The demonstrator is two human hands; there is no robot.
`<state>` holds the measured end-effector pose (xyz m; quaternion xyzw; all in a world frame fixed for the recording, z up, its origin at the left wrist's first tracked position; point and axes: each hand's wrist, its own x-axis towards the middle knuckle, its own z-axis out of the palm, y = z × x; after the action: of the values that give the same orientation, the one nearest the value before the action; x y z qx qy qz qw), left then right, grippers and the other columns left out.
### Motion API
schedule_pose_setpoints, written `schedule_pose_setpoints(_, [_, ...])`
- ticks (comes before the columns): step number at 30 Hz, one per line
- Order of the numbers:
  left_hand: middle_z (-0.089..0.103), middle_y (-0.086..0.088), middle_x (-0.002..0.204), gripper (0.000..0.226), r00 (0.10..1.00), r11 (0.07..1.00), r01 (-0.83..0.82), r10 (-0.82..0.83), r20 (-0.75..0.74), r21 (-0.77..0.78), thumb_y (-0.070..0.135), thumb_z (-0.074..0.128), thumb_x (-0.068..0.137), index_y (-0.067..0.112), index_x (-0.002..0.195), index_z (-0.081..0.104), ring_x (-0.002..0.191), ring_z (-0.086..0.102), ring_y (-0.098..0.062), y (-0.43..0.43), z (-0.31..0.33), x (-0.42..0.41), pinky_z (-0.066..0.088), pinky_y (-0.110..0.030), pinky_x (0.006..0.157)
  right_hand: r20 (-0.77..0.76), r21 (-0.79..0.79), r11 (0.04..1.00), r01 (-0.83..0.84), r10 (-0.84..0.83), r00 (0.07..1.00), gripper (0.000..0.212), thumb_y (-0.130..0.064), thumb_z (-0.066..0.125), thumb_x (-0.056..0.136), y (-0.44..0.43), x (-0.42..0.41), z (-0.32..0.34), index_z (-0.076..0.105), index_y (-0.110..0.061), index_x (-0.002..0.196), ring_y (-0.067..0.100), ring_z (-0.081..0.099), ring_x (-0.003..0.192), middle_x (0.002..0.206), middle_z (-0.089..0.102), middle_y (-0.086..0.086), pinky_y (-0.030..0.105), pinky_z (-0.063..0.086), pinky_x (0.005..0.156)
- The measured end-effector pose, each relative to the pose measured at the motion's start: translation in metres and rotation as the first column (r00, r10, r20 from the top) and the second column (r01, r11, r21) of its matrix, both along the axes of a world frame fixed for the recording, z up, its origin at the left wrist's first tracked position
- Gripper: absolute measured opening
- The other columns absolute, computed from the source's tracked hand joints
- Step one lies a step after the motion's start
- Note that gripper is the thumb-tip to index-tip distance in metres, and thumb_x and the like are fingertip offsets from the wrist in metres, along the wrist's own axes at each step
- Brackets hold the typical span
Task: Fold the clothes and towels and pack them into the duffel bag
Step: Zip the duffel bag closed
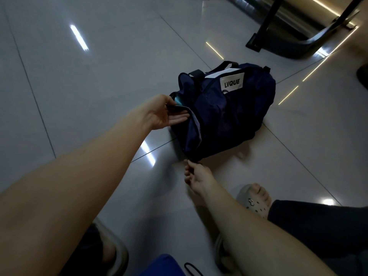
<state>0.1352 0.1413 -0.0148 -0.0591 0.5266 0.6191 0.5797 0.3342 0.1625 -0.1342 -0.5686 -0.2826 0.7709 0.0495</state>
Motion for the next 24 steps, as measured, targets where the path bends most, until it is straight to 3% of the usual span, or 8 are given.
schedule_pose_setpoints(7, [0.072, -0.023, 0.095, 0.022, 1.0, 1.0, -0.01, 0.009, -0.026, -0.02, 0.005, 0.038, 0.096, -0.004, 0.1, 0.058, 0.092, 0.073, -0.033, 0.001, 0.008, 0.004, 0.063, -0.041, 0.081, 0.028, 0.042, 0.975, -0.218, 0.217, 0.976, 0.03, -0.025, 0.048, 0.107, -0.003, 0.005, 0.036, 0.061, -0.007, 0.087, 0.008, 0.036, 0.052, 0.064, 0.045, 0.001, 0.013, 0.027, 0.036])
schedule_pose_setpoints(14, [0.072, -0.021, 0.095, 0.023, 0.997, 0.997, -0.061, 0.062, -0.035, 0.037, 0.006, 0.039, 0.095, -0.004, 0.103, 0.058, 0.093, 0.073, -0.031, 0.005, 0.025, 0.001, 0.063, -0.039, 0.078, 0.015, 0.089, 0.972, -0.217, 0.217, 0.976, 0.03, -0.024, 0.047, 0.107, 0.015, 0.009, 0.069, 0.061, -0.007, 0.087, 0.008, 0.038, 0.05, 0.064, 0.046, 0.0, 0.014, 0.027, 0.037])
schedule_pose_setpoints(21, [0.074, -0.016, 0.072, 0.022, 0.996, 0.998, -0.058, 0.057, -0.063, -0.01, 0.006, 0.037, 0.098, -0.002, 0.095, 0.057, 0.086, 0.07, -0.026, 0.001, 0.023, 0.013, 0.062, -0.035, 0.071, -0.079, 0.238, 0.947, -0.217, 0.242, 0.967, 0.032, -0.024, 0.04, 0.108, 0.036, -0.002, 0.116, 0.054, -0.011, 0.082, 0.008, 0.033, 0.045, 0.06, 0.042, -0.002, 0.018, 0.024, 0.037])
schedule_pose_setpoints(24, [0.075, -0.012, 0.071, 0.02, 0.994, 0.998, -0.055, 0.053, -0.095, -0.022, 0.006, 0.04, 0.099, 0.001, 0.094, 0.058, 0.088, 0.07, -0.025, 0.0, 0.018, 0.012, 0.06, -0.035, 0.081, -0.12, 0.297, 0.928, -0.223, 0.268, 0.956, 0.032, -0.026, 0.039, 0.109, 0.047, -0.007, 0.129, 0.053, -0.012, 0.084, 0.008, 0.03, 0.045, 0.059, 0.04, -0.002, 0.018, 0.022, 0.037])
